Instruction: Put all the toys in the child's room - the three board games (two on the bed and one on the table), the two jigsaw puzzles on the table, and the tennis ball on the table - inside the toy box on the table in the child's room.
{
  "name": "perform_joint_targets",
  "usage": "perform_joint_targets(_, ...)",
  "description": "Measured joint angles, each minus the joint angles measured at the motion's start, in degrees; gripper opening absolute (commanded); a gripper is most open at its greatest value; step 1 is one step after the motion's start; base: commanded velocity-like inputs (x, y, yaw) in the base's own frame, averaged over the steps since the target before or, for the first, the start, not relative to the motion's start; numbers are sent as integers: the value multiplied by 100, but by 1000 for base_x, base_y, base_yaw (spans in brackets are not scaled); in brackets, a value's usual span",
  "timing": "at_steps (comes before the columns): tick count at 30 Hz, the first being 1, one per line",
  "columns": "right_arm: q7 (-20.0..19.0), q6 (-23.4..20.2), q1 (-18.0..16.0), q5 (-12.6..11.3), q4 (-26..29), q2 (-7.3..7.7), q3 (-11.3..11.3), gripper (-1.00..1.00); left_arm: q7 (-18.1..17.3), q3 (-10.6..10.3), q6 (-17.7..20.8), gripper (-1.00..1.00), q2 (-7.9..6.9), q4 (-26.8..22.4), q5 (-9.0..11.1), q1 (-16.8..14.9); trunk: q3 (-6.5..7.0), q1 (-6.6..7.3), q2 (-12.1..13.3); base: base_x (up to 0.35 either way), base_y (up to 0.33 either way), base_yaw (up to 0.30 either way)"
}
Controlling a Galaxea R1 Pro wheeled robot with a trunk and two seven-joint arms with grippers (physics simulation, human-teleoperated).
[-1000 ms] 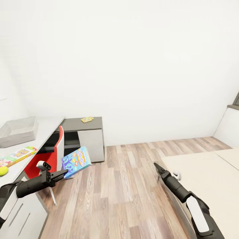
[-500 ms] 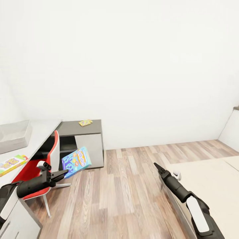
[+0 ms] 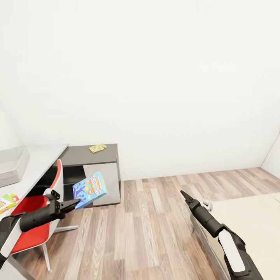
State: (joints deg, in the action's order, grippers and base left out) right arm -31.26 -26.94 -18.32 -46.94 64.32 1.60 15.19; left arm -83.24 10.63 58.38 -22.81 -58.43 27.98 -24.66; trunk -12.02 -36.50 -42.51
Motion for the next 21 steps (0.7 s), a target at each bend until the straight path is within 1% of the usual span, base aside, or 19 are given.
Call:
perform_joint_targets(9, 1, 1, 0, -4, 9, -1, -1, 100, 10, -8, 0, -100, 5, 0, 1, 0, 1, 0, 0, 330, 0, 14)
perform_joint_targets(17, 7, 0, -1, -1, 1, -2, -8, 100, 13, -7, 0, -100, 5, -2, 3, 2, 34, 0, 0, 330, -5, 209)
perform_joint_targets(21, 14, 0, -1, 0, -7, -2, -9, 100, 18, -14, 0, -100, 5, -1, 4, 2, 55, 0, 0, 315, -91, 242)
